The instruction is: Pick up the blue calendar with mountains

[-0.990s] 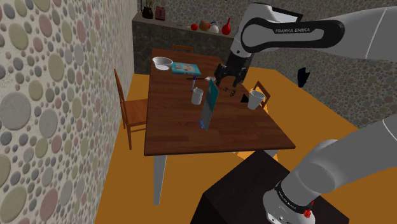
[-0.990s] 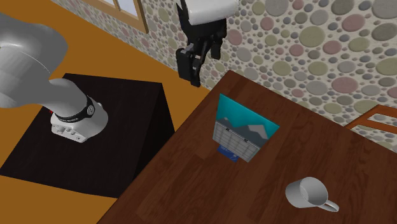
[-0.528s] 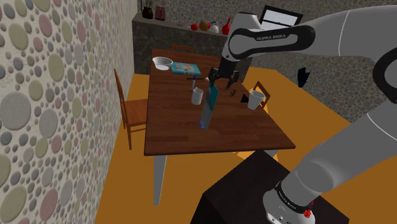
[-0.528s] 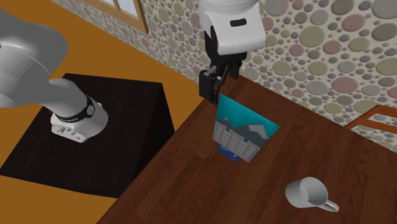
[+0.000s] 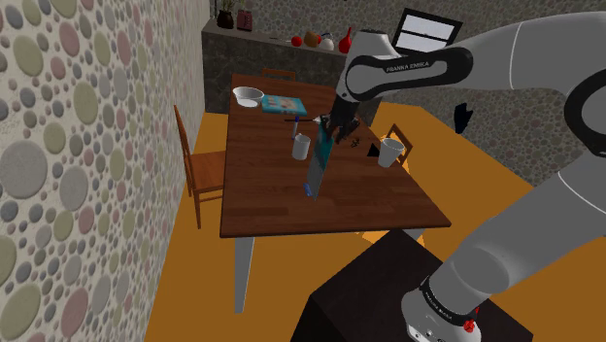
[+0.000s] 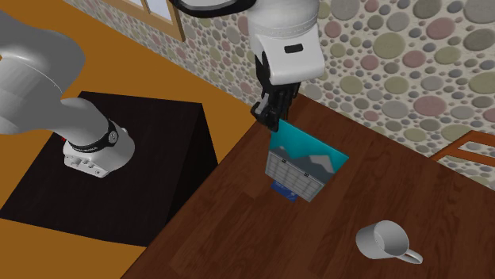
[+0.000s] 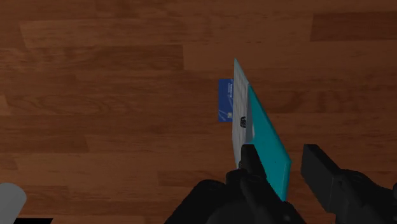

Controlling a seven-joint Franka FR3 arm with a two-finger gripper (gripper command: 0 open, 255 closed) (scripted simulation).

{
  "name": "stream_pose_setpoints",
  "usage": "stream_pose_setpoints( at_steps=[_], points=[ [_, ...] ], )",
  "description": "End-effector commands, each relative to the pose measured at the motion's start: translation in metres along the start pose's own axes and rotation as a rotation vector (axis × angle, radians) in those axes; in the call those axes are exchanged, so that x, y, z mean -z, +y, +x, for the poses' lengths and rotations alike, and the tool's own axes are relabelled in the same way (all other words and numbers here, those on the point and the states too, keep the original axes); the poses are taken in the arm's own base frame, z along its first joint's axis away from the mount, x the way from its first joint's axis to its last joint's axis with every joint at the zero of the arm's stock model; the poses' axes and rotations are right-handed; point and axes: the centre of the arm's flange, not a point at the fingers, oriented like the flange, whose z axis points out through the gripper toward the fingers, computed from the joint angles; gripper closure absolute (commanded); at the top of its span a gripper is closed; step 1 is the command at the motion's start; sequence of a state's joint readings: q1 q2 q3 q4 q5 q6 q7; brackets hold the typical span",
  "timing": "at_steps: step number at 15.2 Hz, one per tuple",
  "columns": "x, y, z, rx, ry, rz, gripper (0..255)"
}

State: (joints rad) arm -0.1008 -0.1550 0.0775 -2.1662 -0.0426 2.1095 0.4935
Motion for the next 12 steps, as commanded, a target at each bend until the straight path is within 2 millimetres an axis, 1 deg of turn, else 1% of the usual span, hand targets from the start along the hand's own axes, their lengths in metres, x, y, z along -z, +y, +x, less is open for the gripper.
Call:
stream_pose_setpoints(
  at_steps=[1, 8, 12],
  points=[
    [0.000, 0.000, 0.000, 0.000, 0.000, 0.000, 255],
    [0.000, 0.000, 0.000, 0.000, 0.000, 0.000, 255],
    [0.021, 0.000, 0.002, 0.000, 0.000, 0.000, 255]
  ],
)
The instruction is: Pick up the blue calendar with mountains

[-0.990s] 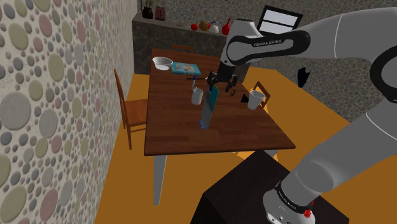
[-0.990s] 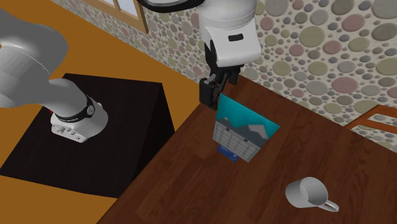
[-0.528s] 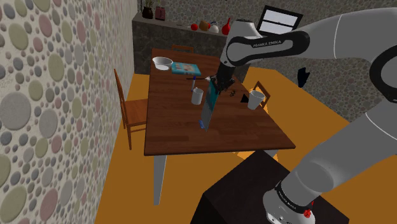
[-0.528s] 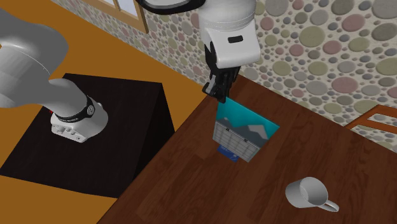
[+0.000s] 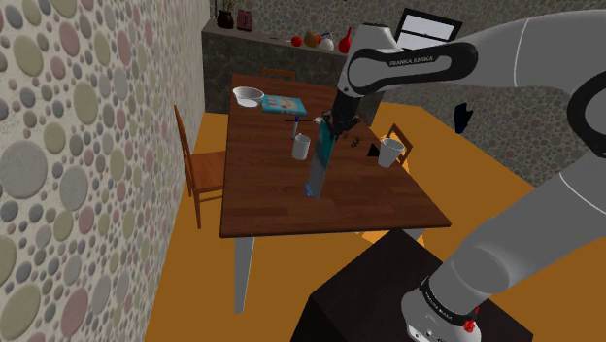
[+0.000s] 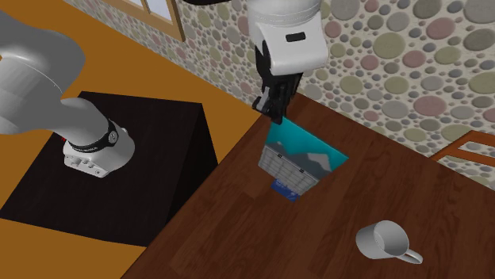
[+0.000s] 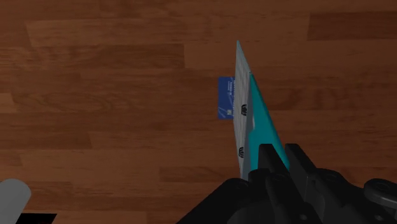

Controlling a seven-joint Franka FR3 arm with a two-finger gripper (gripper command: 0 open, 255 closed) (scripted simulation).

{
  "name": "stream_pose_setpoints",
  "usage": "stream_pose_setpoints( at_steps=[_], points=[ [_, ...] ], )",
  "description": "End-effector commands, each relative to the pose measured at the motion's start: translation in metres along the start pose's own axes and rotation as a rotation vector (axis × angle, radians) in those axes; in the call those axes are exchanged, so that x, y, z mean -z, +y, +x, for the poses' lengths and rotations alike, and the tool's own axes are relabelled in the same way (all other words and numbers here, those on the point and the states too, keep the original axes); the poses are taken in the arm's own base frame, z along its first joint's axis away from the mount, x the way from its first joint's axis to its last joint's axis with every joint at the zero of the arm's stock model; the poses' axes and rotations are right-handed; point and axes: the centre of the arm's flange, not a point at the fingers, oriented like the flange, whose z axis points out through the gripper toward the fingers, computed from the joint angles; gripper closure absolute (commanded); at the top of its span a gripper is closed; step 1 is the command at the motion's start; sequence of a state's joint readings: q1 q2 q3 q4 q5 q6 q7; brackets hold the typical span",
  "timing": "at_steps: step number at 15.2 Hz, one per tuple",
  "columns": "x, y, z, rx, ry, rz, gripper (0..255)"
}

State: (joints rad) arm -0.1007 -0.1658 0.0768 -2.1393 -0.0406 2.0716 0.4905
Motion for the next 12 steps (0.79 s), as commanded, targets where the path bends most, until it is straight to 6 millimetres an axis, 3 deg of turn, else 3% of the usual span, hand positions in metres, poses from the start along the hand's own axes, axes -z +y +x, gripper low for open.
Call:
stream_pose_setpoints(
  at_steps=[1, 12],
  points=[
    [0.011, 0.000, 0.002, 0.000, 0.000, 0.000, 255],
    [0.065, 0.000, 0.007, 0.000, 0.000, 0.000, 255]
  ],
)
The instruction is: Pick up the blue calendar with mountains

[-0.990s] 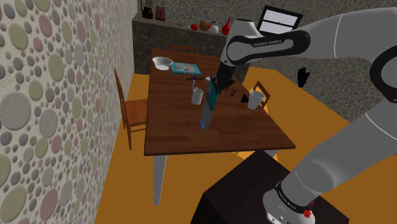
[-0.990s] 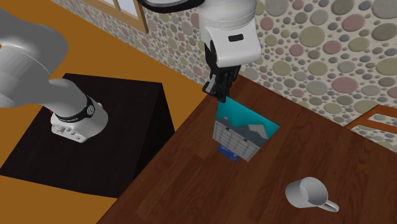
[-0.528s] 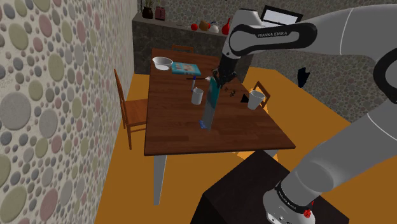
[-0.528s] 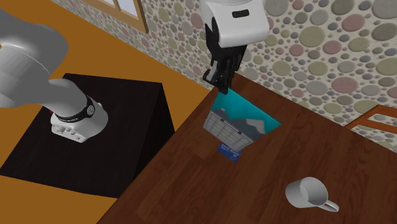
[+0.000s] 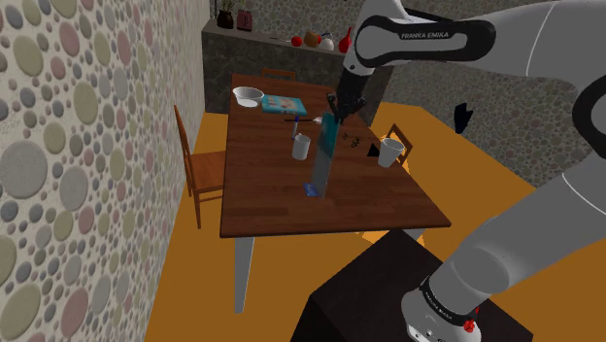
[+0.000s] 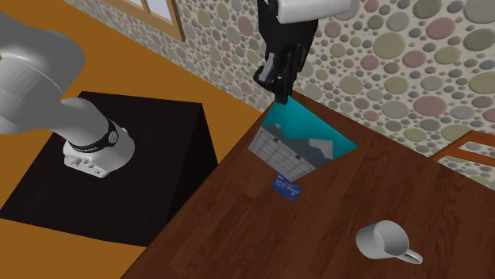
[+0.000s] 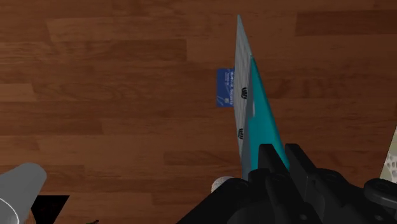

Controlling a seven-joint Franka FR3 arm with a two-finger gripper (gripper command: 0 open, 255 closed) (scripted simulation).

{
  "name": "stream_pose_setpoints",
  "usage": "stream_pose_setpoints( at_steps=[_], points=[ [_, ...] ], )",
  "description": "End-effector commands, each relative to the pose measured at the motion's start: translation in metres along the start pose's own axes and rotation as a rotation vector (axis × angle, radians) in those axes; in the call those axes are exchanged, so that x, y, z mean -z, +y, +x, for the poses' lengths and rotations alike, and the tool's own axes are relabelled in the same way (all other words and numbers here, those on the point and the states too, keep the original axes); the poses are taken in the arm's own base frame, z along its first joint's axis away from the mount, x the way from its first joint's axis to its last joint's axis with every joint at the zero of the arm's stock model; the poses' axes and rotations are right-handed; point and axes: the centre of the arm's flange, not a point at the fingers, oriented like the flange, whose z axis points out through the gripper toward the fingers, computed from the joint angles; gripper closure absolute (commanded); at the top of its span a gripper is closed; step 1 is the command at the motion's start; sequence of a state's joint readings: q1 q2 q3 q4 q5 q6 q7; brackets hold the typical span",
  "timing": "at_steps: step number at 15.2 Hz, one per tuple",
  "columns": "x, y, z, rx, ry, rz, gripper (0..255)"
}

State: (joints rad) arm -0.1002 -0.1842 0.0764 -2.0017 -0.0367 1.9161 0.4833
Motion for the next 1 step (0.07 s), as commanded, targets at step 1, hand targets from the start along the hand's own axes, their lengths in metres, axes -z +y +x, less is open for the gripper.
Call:
stream_pose_setpoints(
  at_steps=[1],
  points=[
    [0.0037, 0.0005, 0.0001, 0.000, 0.000, 0.000, 255]
  ],
)
